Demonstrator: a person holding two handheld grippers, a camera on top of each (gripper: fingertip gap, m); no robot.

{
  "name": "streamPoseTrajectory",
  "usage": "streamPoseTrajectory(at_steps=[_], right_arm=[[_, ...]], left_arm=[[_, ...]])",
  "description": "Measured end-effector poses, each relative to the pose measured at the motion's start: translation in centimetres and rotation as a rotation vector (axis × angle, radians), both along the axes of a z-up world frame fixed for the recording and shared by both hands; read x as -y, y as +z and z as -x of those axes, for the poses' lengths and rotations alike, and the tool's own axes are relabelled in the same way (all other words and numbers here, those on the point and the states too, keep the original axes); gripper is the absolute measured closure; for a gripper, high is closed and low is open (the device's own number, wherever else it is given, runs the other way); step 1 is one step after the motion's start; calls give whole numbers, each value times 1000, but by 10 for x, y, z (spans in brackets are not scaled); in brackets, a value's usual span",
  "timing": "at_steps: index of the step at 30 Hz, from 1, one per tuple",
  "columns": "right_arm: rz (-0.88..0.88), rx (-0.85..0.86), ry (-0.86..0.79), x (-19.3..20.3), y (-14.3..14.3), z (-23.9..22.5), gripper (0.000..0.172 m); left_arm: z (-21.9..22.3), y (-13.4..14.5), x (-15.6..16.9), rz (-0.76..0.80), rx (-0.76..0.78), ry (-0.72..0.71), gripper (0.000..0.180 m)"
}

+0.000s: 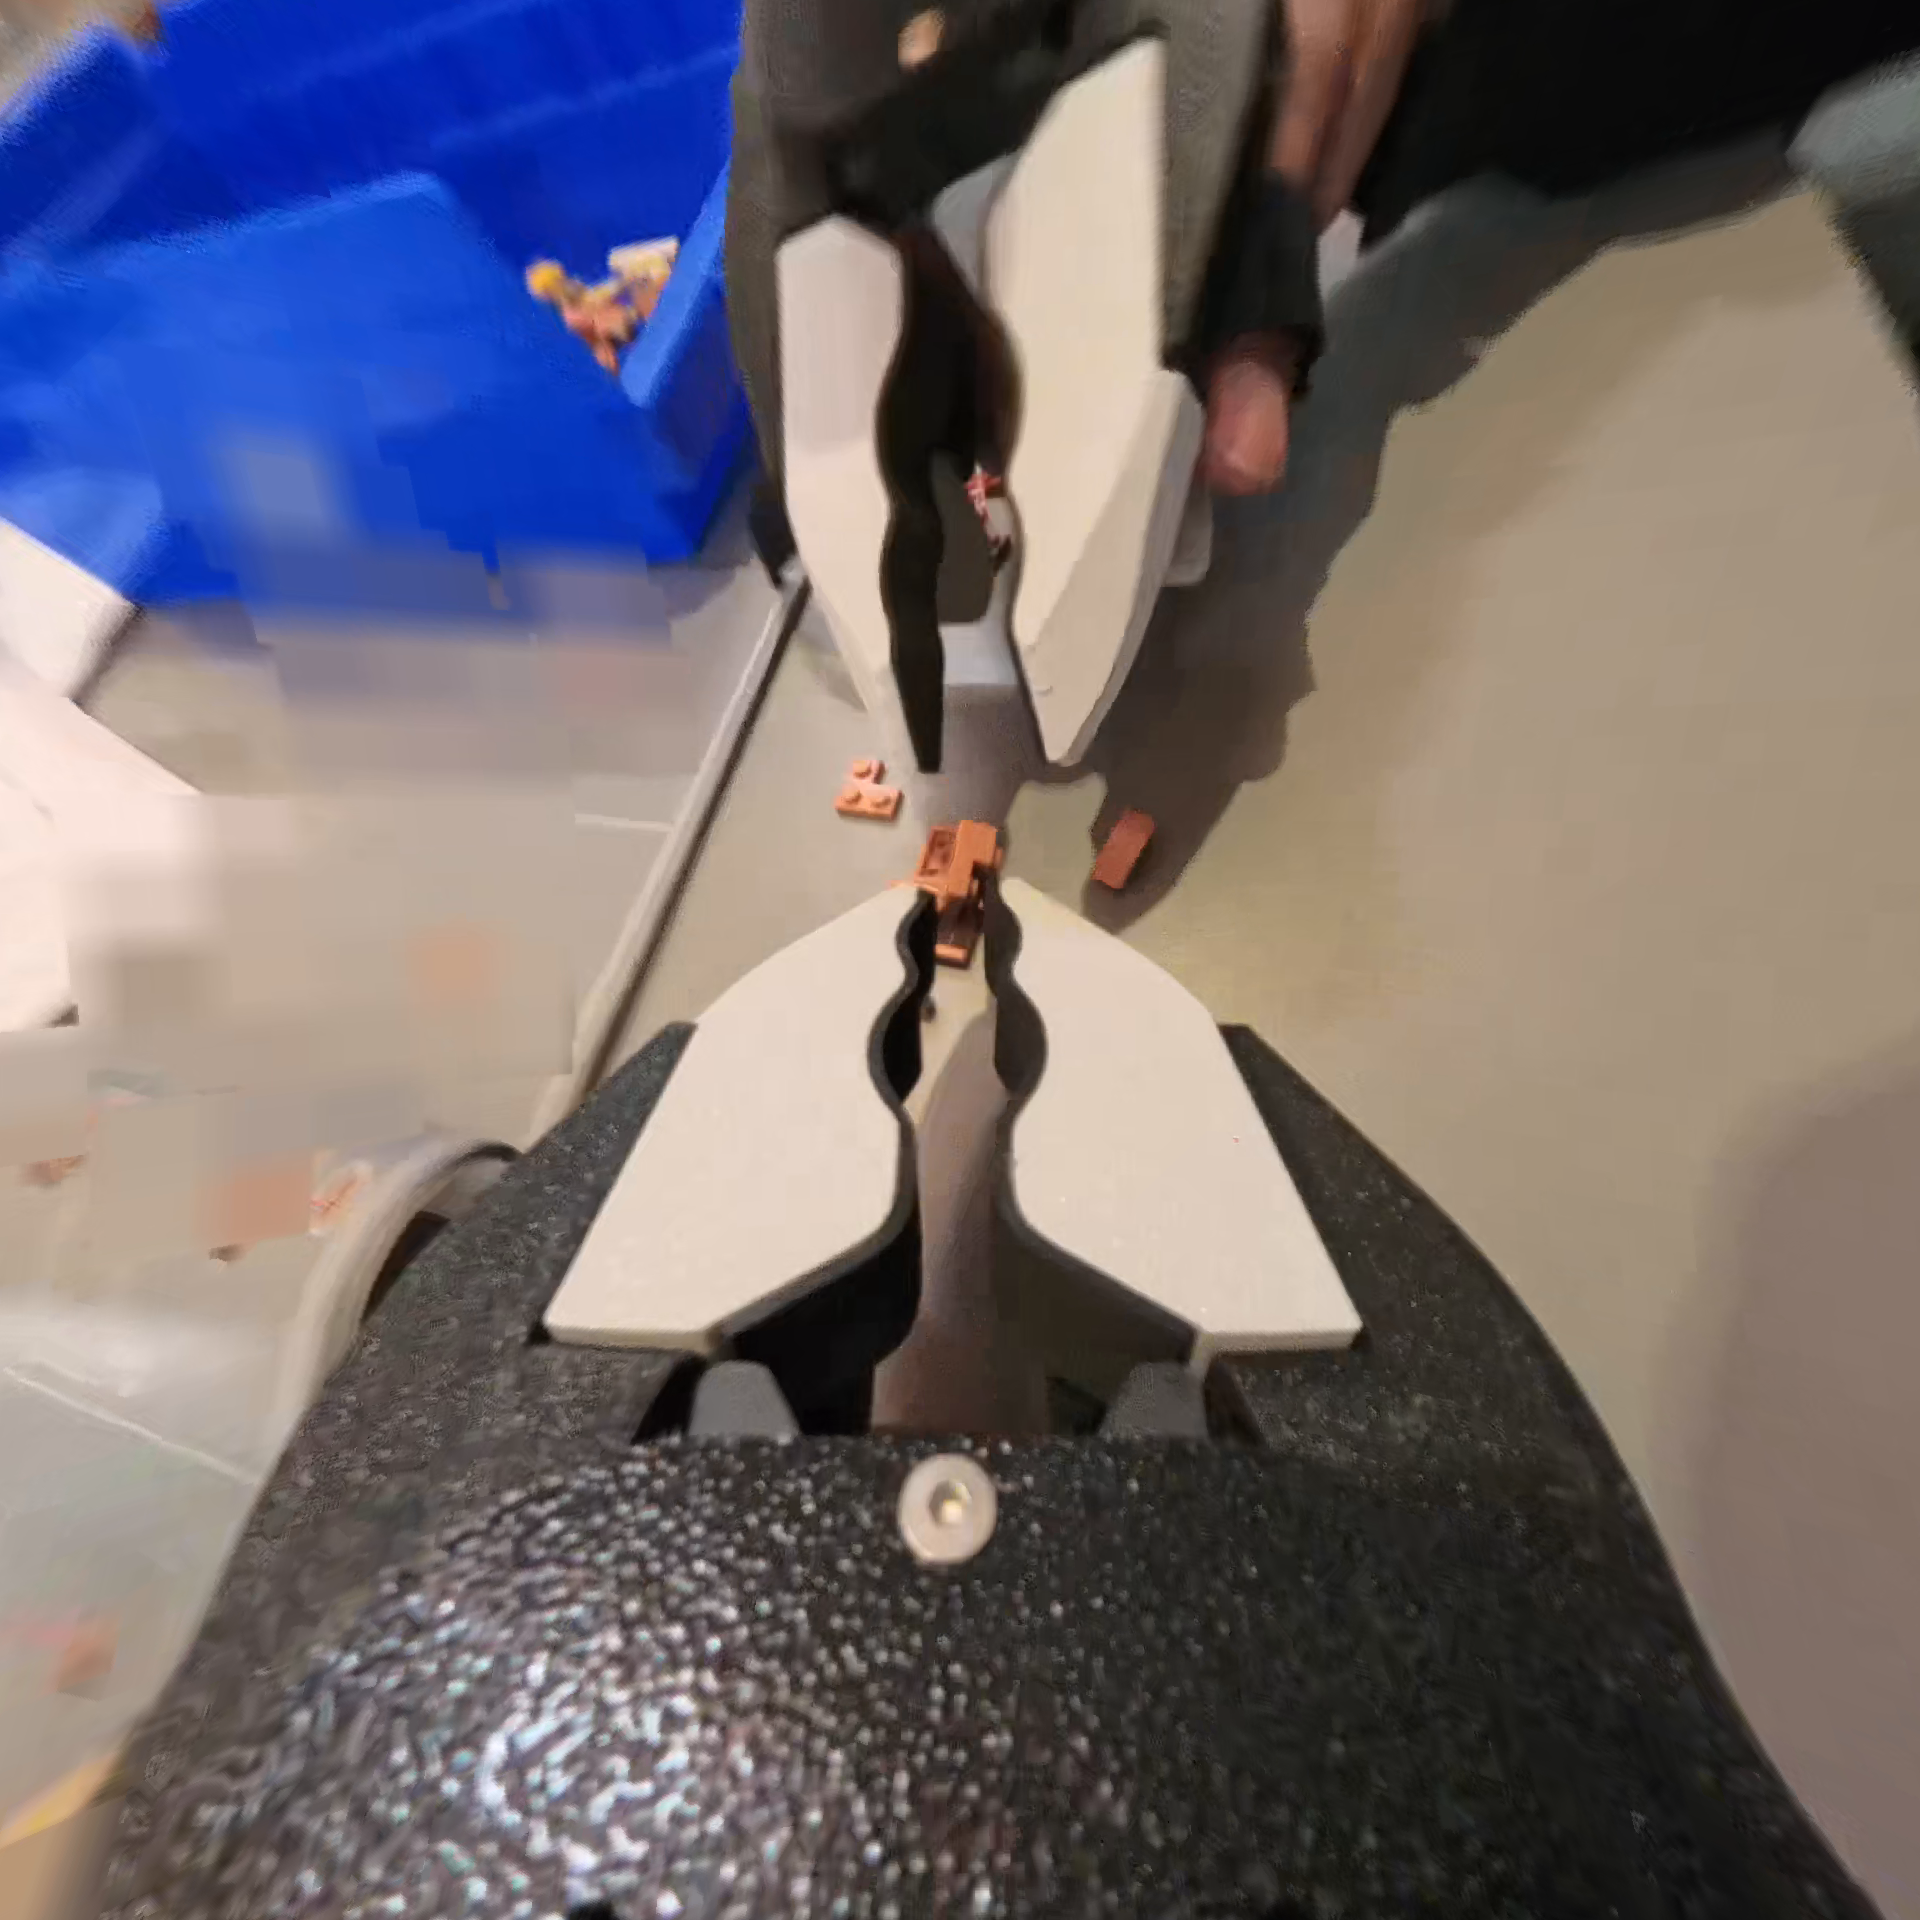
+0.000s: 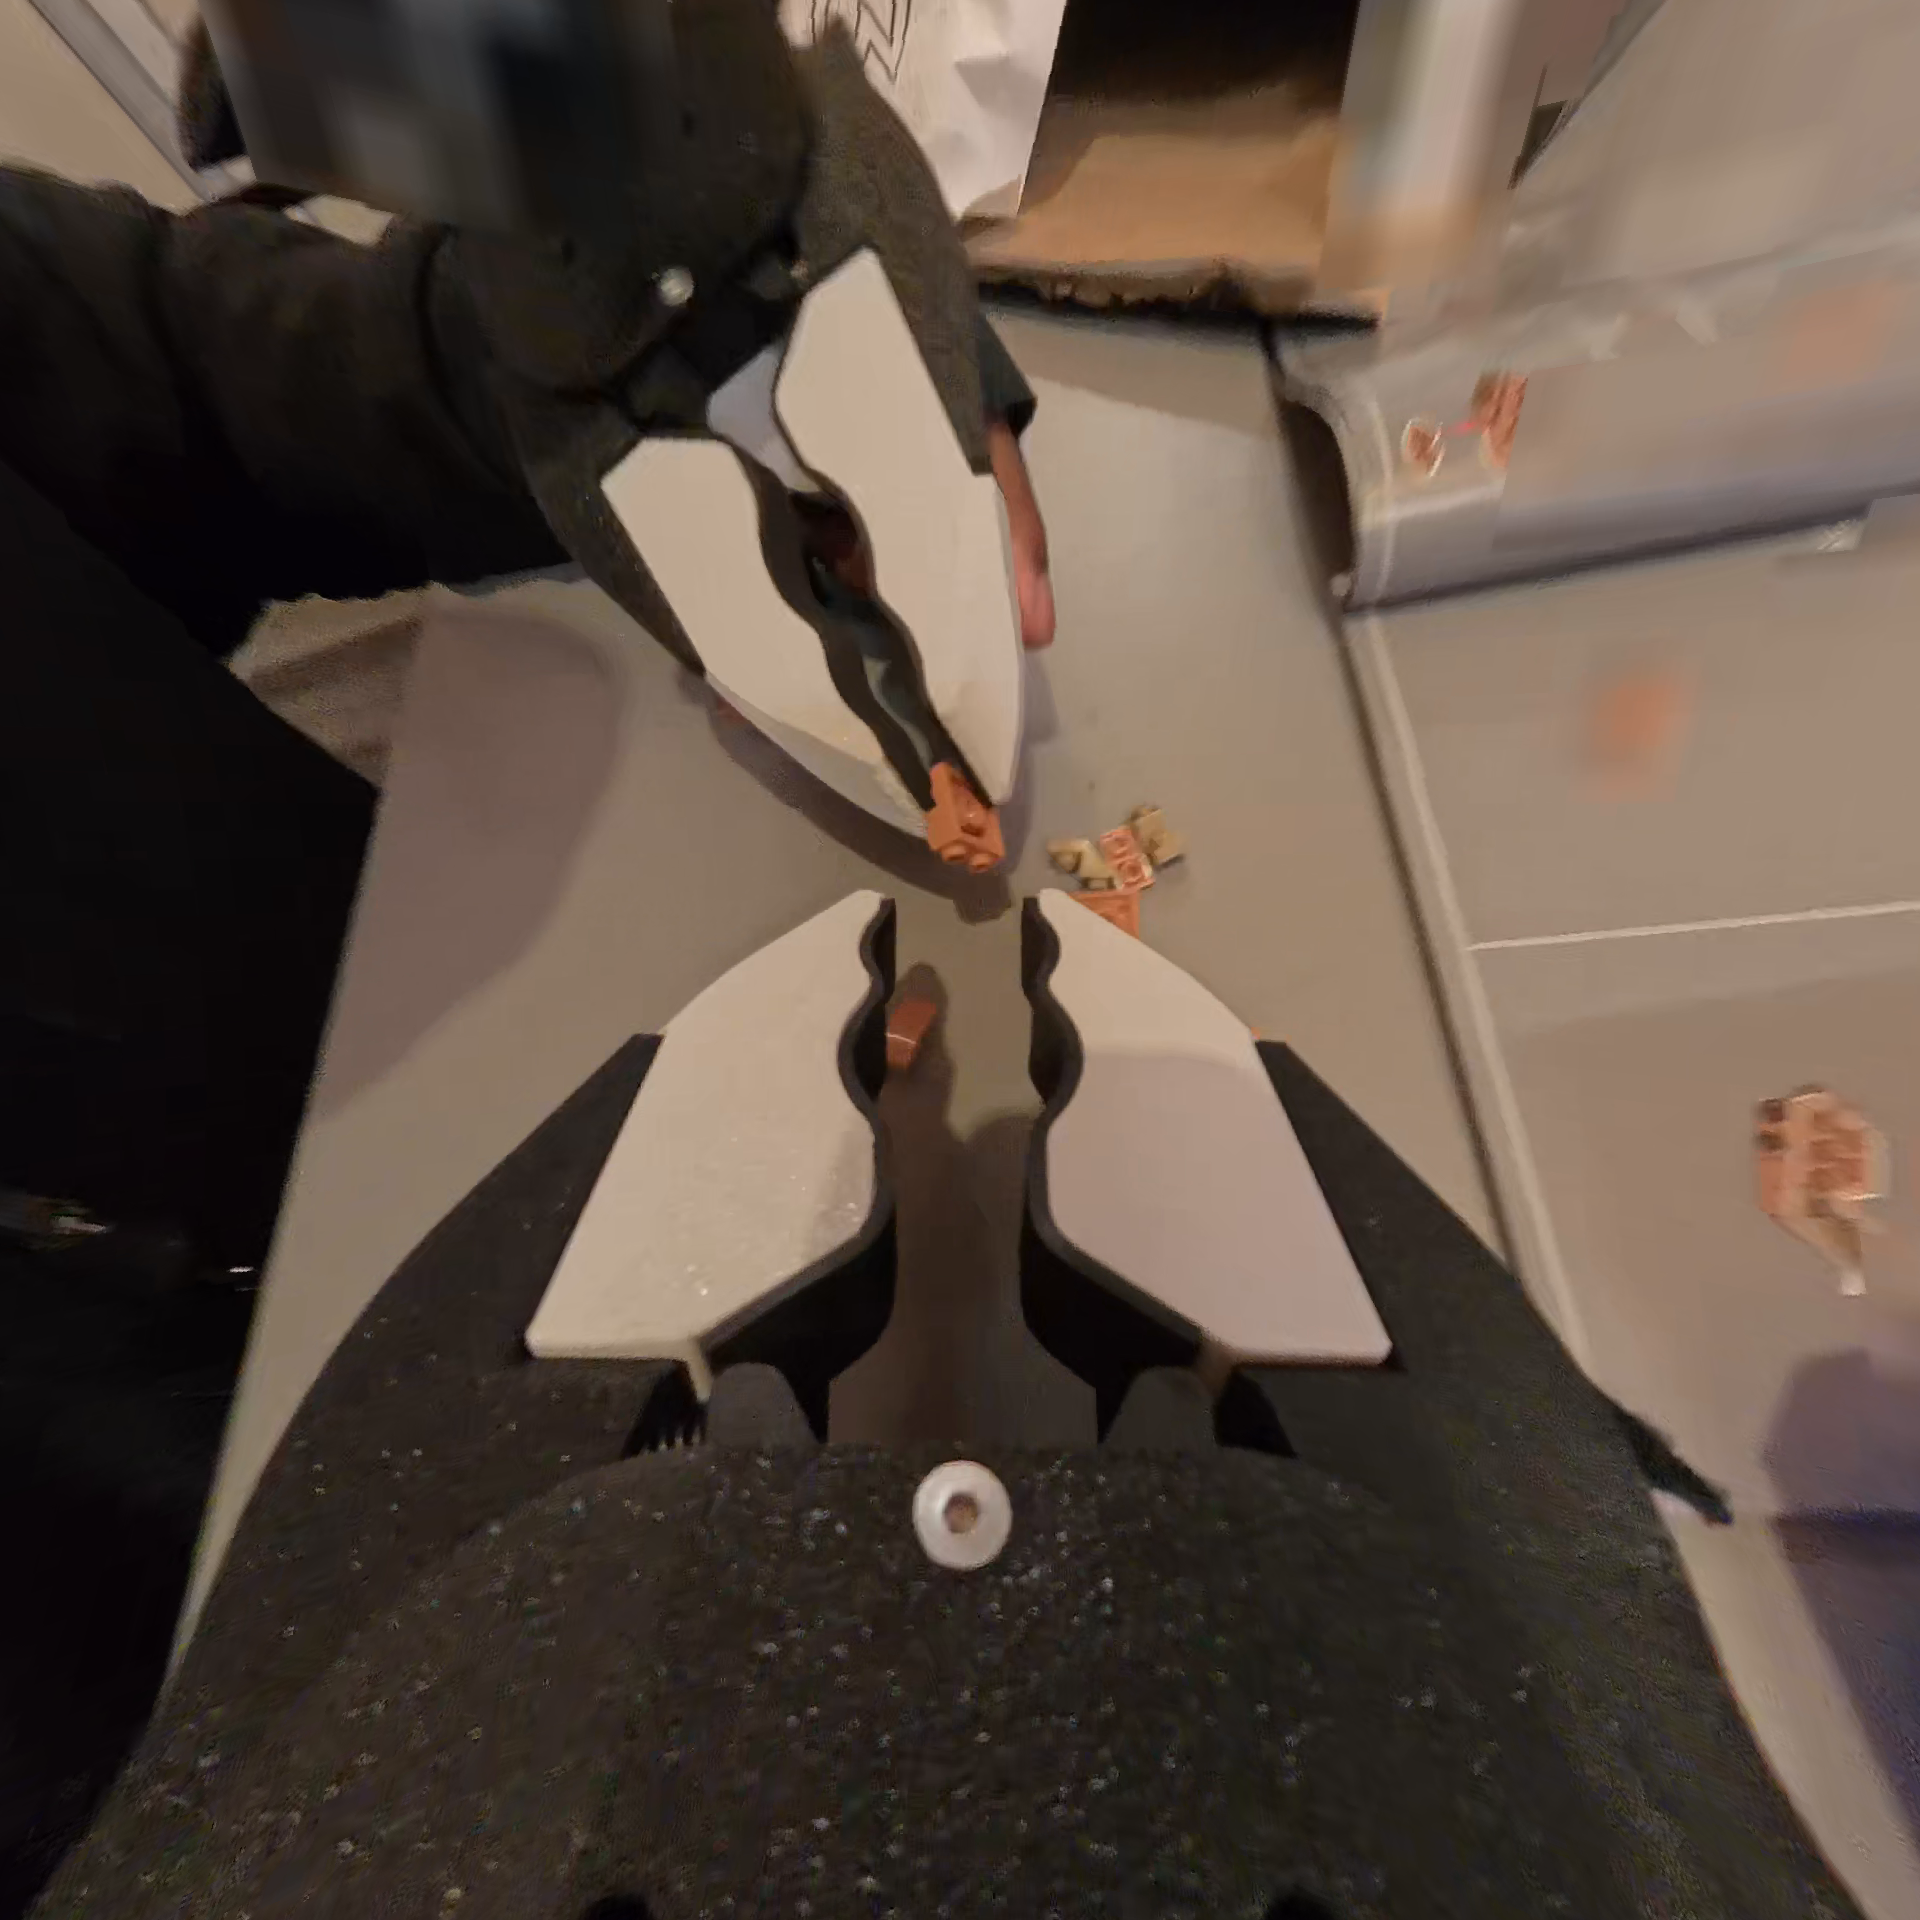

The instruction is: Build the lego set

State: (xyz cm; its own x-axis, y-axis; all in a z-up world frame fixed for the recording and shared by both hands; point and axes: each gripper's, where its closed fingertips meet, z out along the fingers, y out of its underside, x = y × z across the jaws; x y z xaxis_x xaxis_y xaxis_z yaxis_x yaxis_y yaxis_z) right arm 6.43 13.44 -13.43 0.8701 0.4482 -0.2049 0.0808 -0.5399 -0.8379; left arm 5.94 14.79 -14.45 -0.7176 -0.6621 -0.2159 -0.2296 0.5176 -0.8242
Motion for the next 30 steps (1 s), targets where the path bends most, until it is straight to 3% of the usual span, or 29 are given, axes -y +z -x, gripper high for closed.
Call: streamPoseTrajectory(at_steps=[6, 11, 15, 21, 30], right_arm=[[-193, 213, 28, -6, 11, 1, 149], [-323, 440, 39, -13, 11, 4, 149], [-388, 596, 51, -18, 9, 7, 149], [-424, 683, 73, -20, 7, 12, 154], [-404, 668, 72, -19, 6, 13, 161]], left_arm=[[4, 11, -3, 539, -418, 143, 173], [7, 20, -1, 795, -554, 122, 173], [10, 22, 3, 850, -597, 104, 173], [12, 21, 4, 867, -628, 95, 173], [13, 19, 6, 859, -644, 92, 172]])
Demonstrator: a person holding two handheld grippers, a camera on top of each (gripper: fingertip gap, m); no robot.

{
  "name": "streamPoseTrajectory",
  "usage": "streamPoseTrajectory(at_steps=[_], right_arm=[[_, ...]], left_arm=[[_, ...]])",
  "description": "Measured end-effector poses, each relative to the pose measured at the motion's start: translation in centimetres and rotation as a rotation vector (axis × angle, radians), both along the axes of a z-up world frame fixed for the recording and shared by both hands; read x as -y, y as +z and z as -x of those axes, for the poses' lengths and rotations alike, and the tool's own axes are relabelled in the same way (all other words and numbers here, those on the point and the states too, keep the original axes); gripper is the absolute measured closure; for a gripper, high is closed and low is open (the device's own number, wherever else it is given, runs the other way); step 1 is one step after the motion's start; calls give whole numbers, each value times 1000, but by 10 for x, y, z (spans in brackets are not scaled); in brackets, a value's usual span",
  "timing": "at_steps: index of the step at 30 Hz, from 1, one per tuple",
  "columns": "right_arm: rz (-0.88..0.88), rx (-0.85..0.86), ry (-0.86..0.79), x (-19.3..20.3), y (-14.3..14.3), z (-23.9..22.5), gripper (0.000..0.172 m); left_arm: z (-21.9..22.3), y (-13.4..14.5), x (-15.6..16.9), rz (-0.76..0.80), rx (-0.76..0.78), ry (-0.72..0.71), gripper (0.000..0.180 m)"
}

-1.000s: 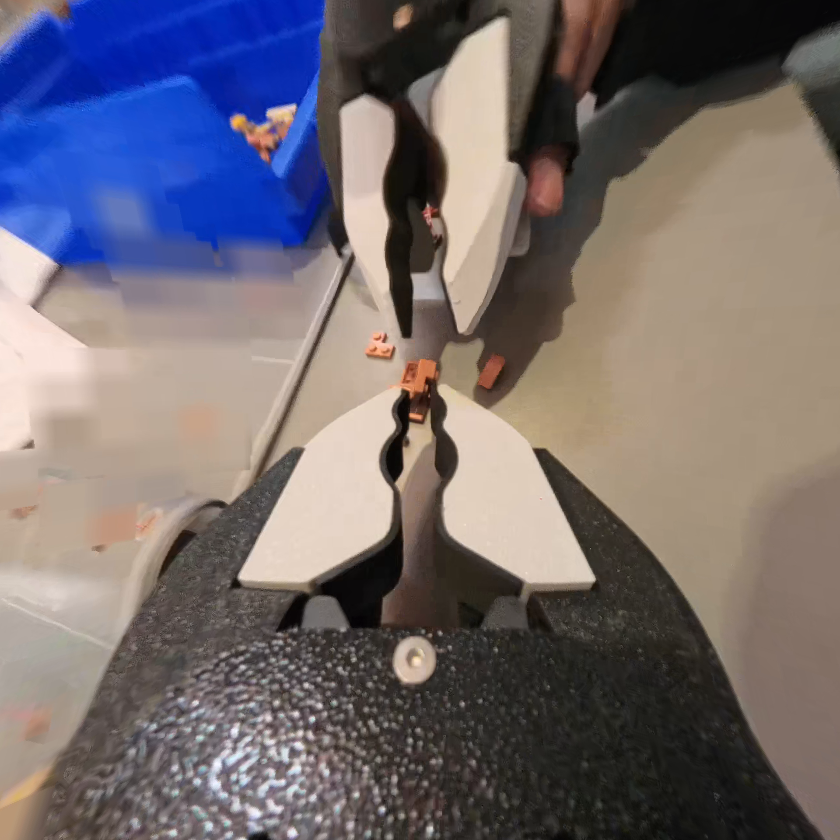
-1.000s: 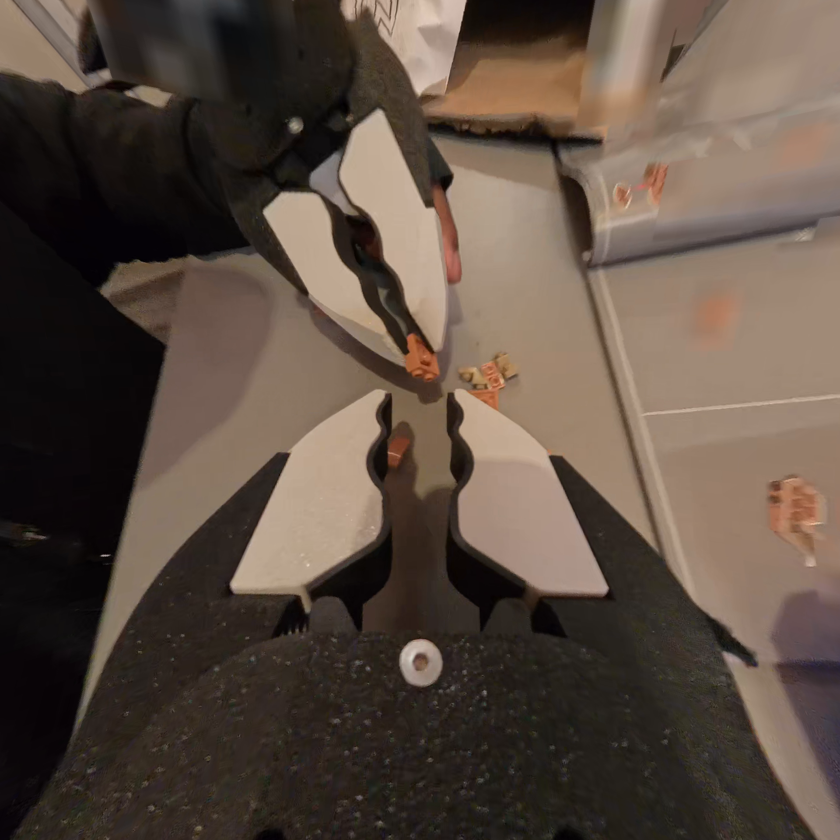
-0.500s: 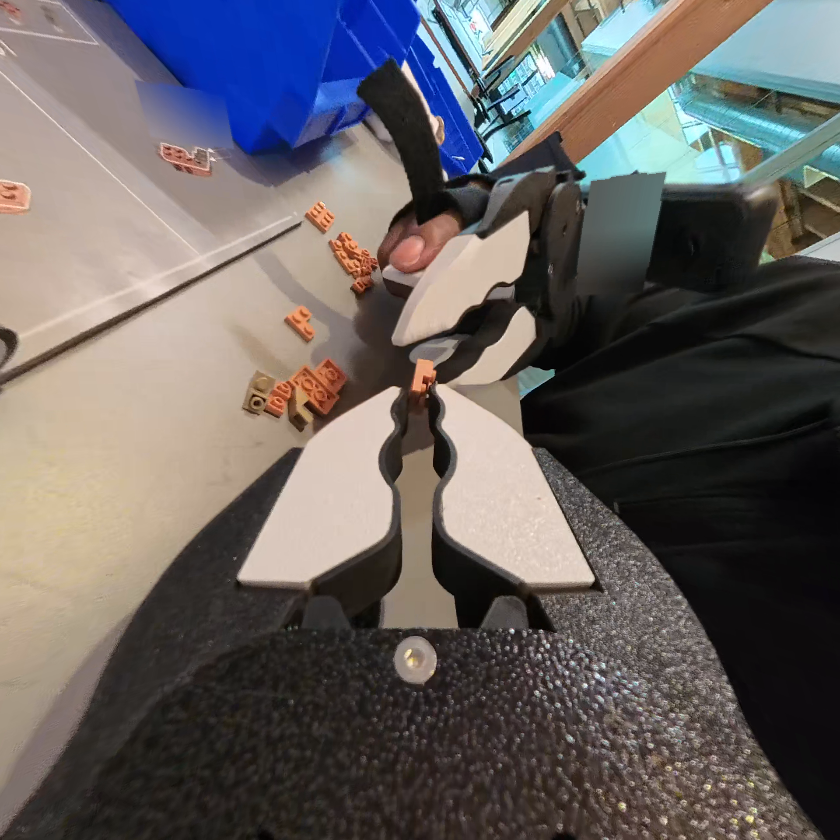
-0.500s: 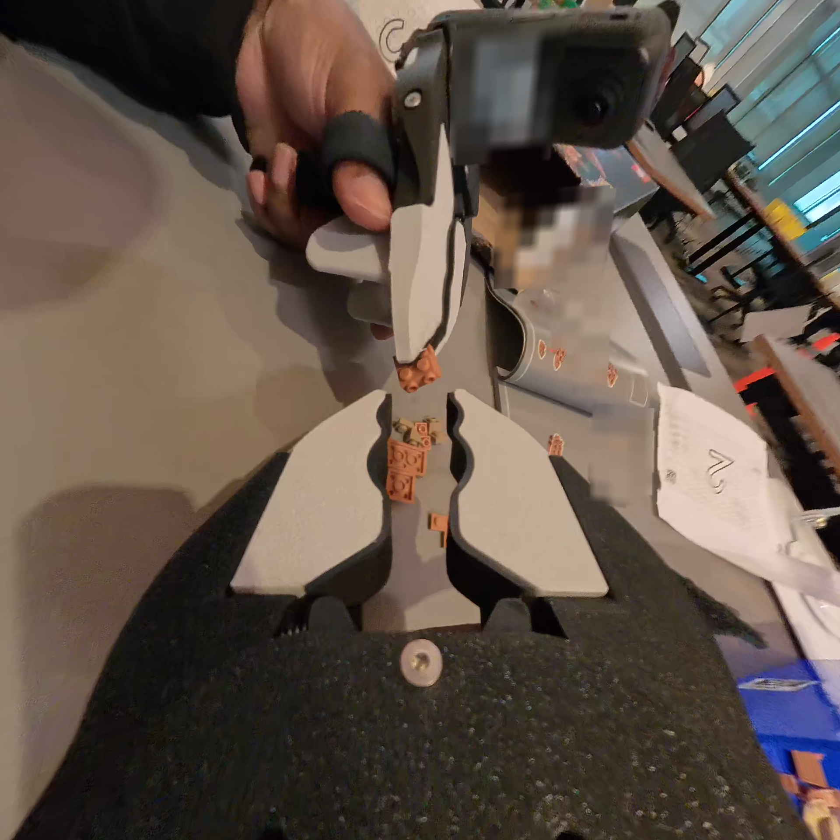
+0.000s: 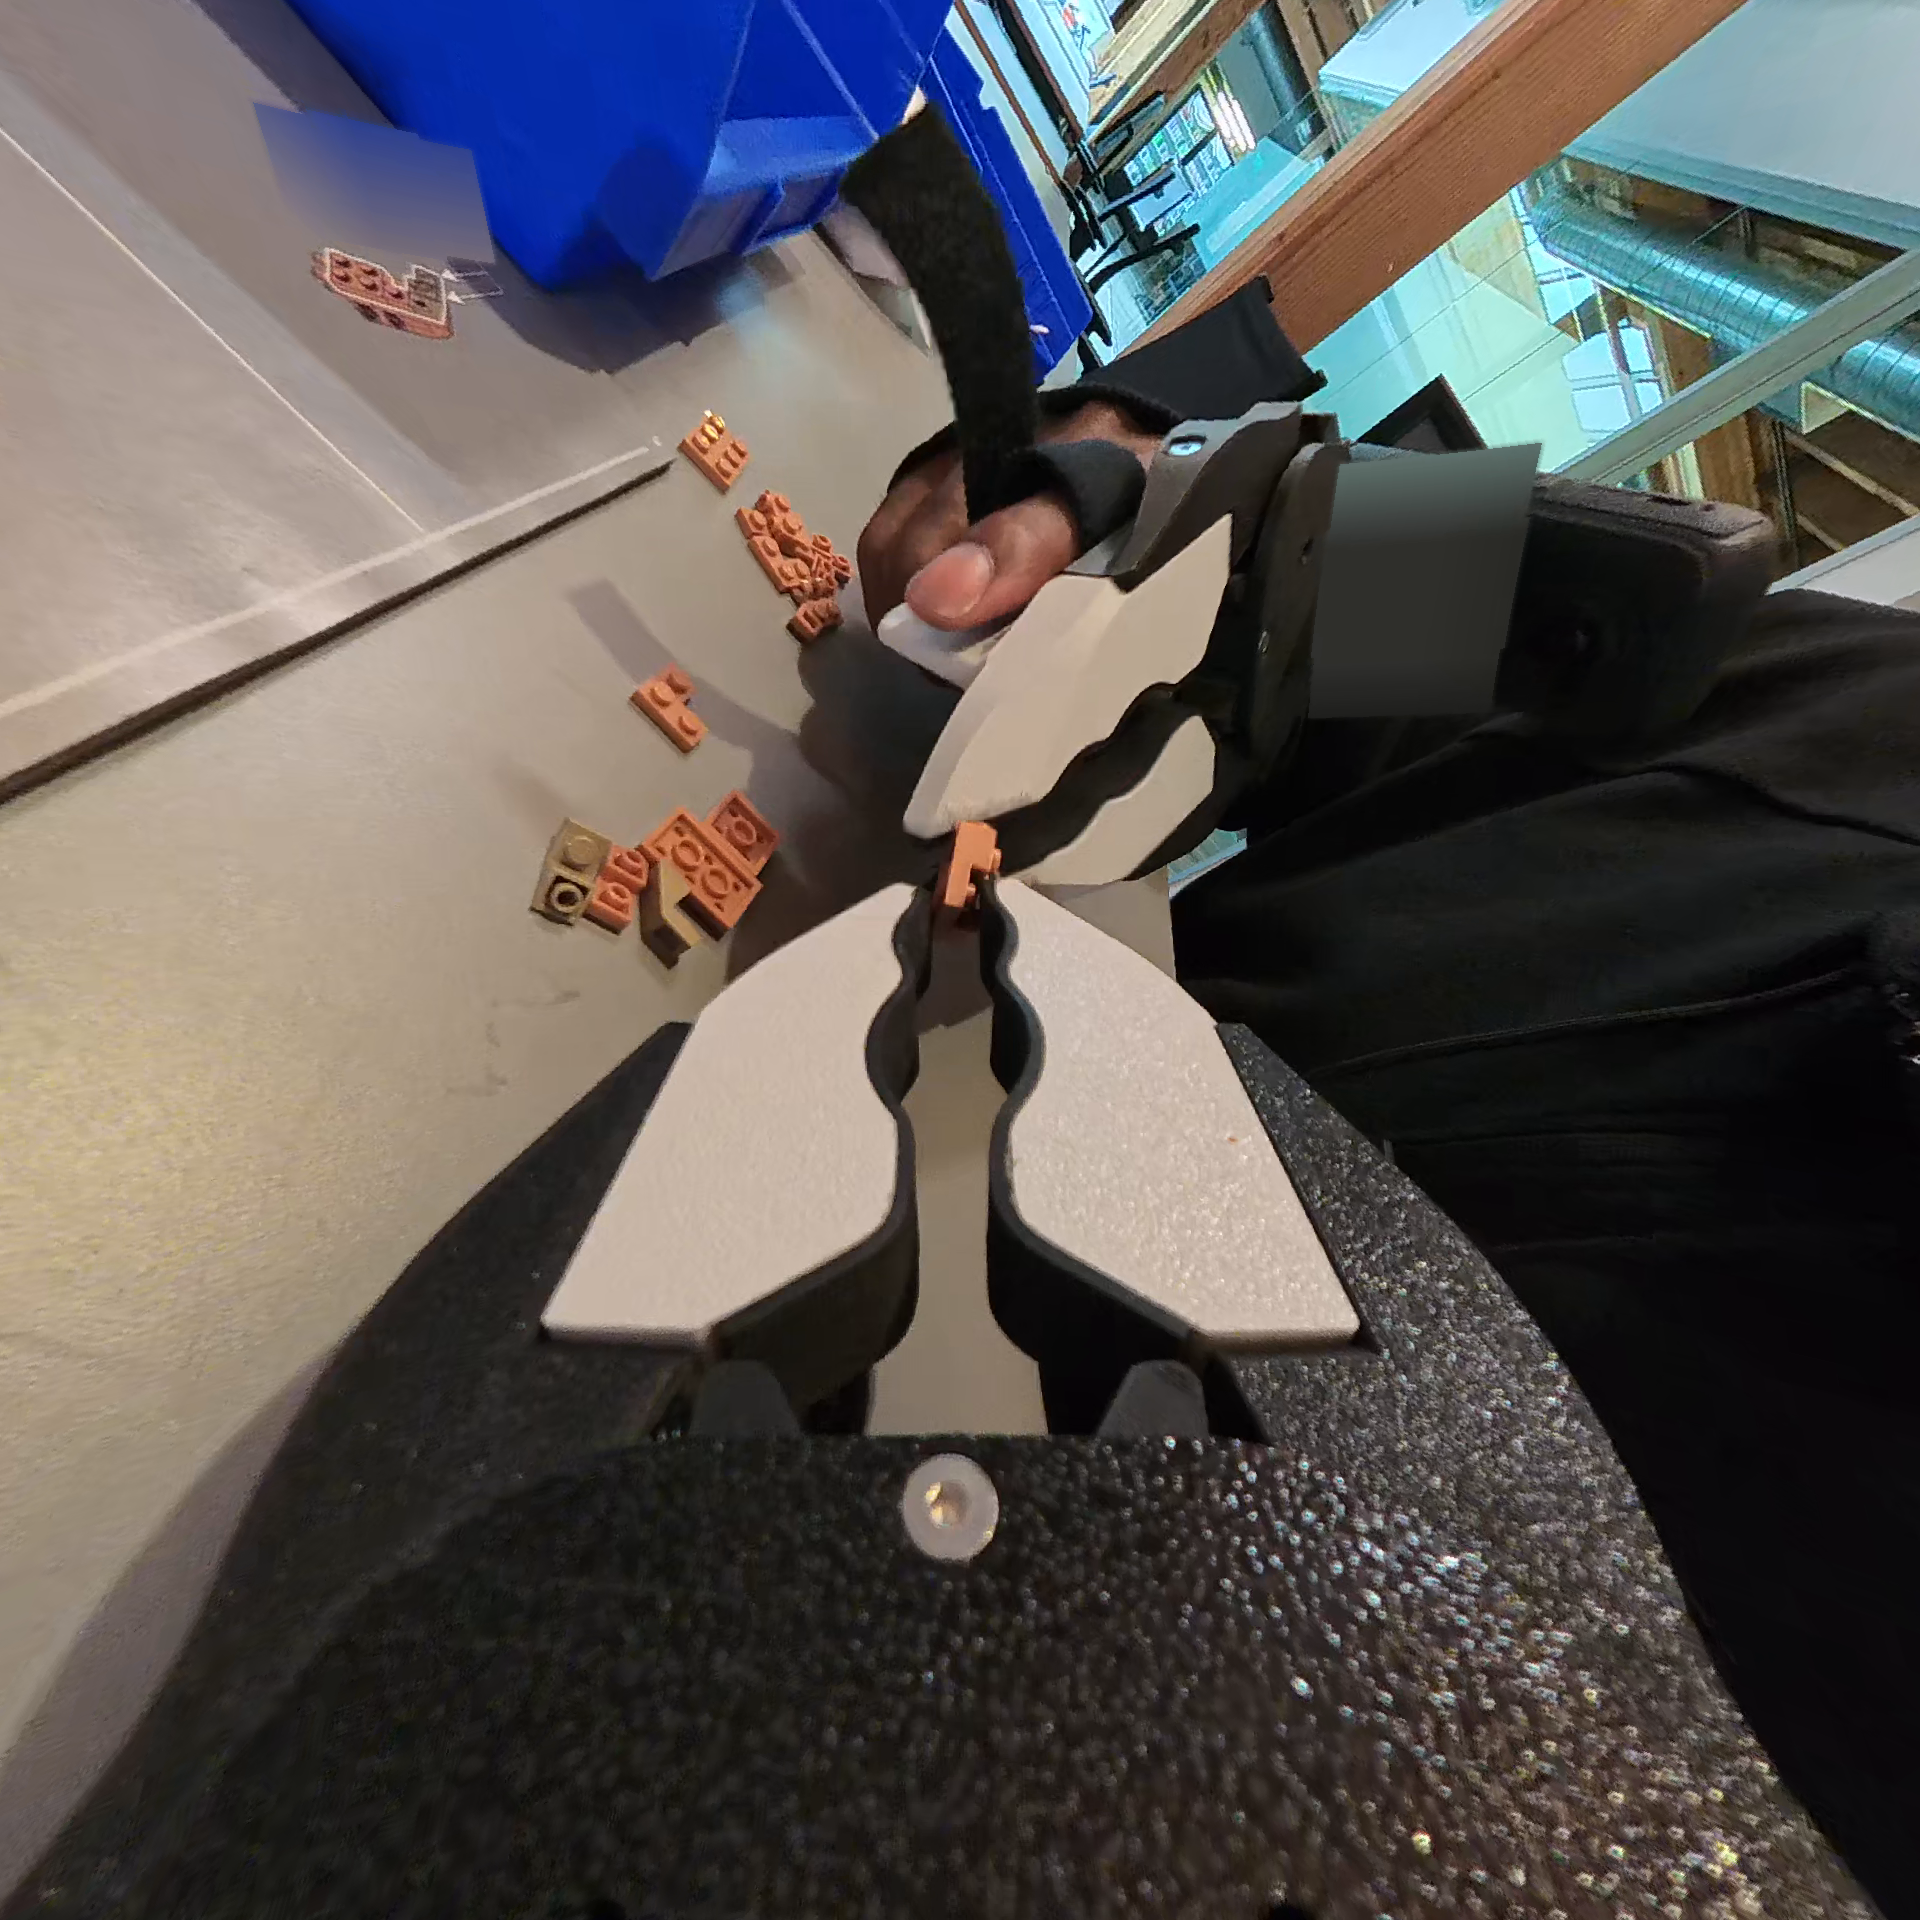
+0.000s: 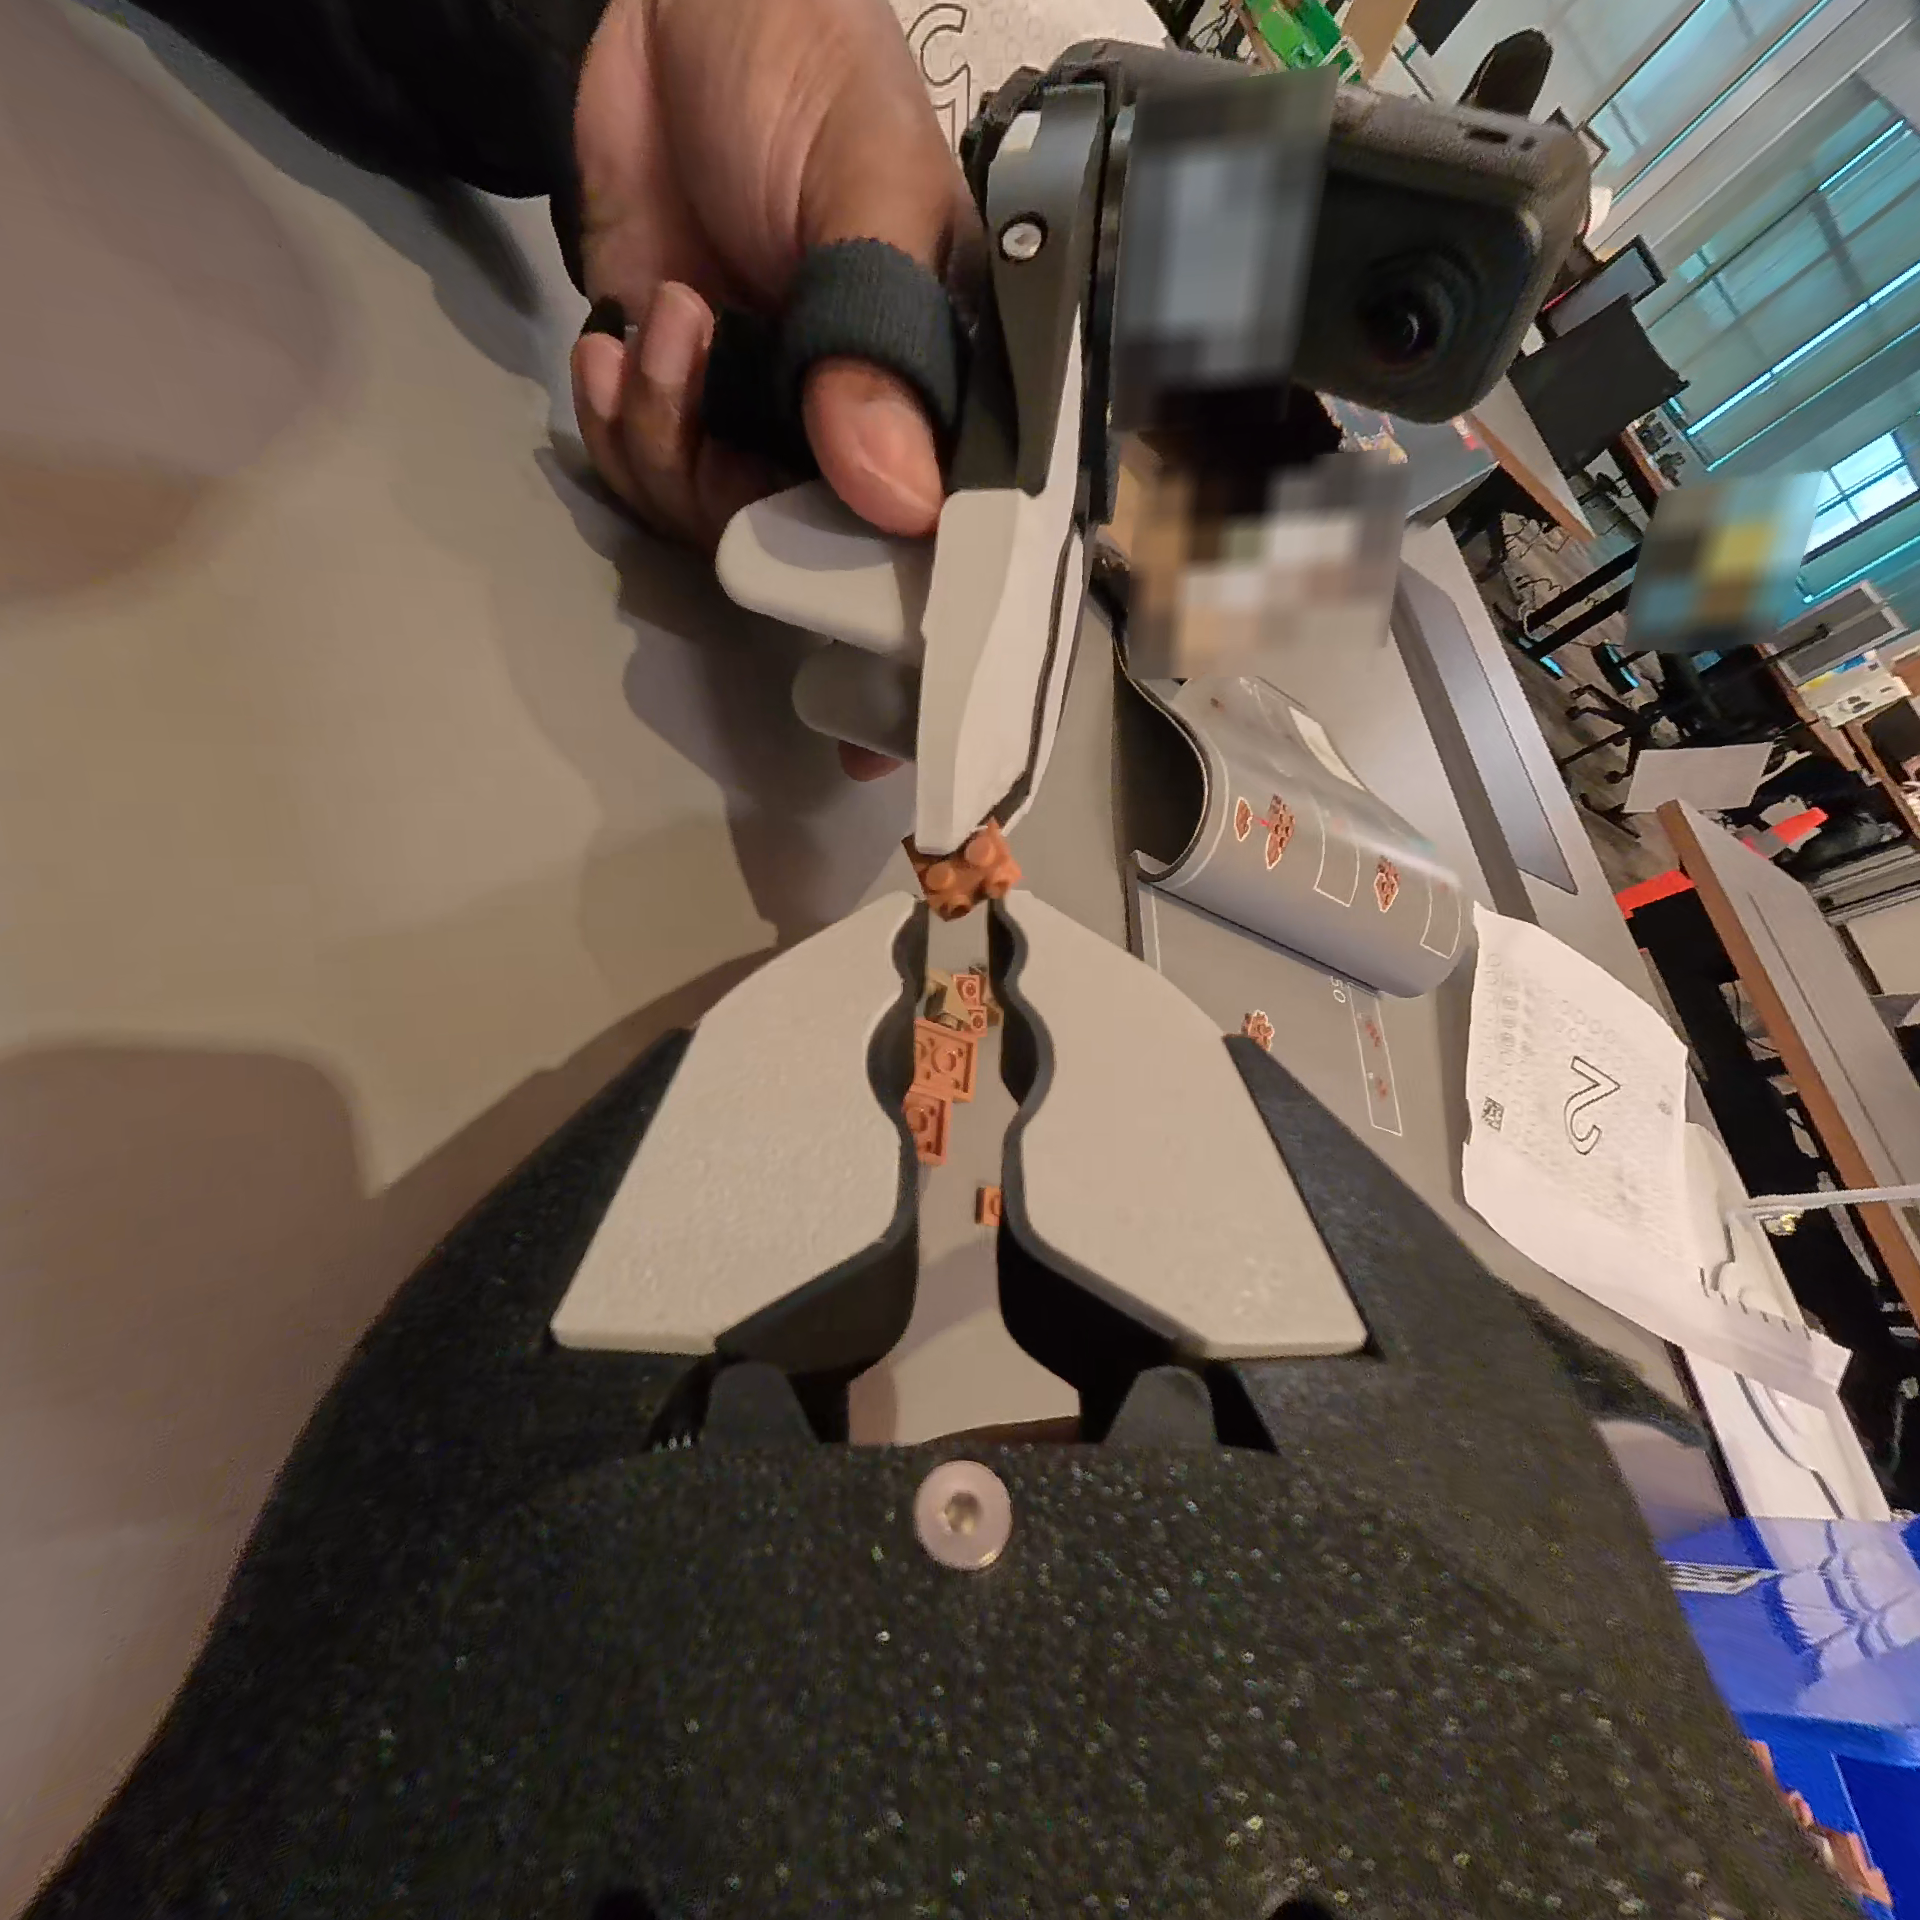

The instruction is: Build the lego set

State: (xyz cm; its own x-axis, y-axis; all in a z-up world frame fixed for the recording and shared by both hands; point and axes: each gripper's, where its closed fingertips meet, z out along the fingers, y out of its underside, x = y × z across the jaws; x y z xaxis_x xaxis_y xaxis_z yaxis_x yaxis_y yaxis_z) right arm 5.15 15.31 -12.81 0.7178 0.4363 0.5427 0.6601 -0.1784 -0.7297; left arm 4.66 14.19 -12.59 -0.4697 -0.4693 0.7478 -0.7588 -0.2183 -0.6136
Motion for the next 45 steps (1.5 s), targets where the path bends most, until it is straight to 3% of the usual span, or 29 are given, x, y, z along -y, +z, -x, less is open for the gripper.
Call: streamPoseTrajectory(at_steps=[4, 13, 16, 21, 25, 32, 35, 39, 45], right_arm=[[-46, 93, 38, 2, 3, 2, 153], [-64, 237, 65, 2, -1, 5, 155], [52, 90, 43, 3, -7, 6, 155], [342, -217, 8, 10, -25, 17, 155], [457, -271, 11, 14, -37, 27, 155], [512, -241, 8, 12, -49, 34, 155], [504, -261, 3, 11, -47, 33, 155], [485, -340, 4, 11, -40, 31, 155], [458, -432, -21, 8, -32, 25, 155]], left_arm=[[1, -1, 1, -2, -7, -13, 172], [5, -4, 6, -21, -18, -42, 173], [7, -4, 6, -38, 3, -59, 172], [12, -6, -17, -211, 82, -71, 160], [11, -2, -33, -267, 114, -39, 161], [11, -12, -50, -361, 120, -34, 162], [16, -13, -43, -381, 154, -93, 165], [26, -13, -24, -477, 287, -220, 168], [25, -12, -10, -665, 544, -281, 170]])
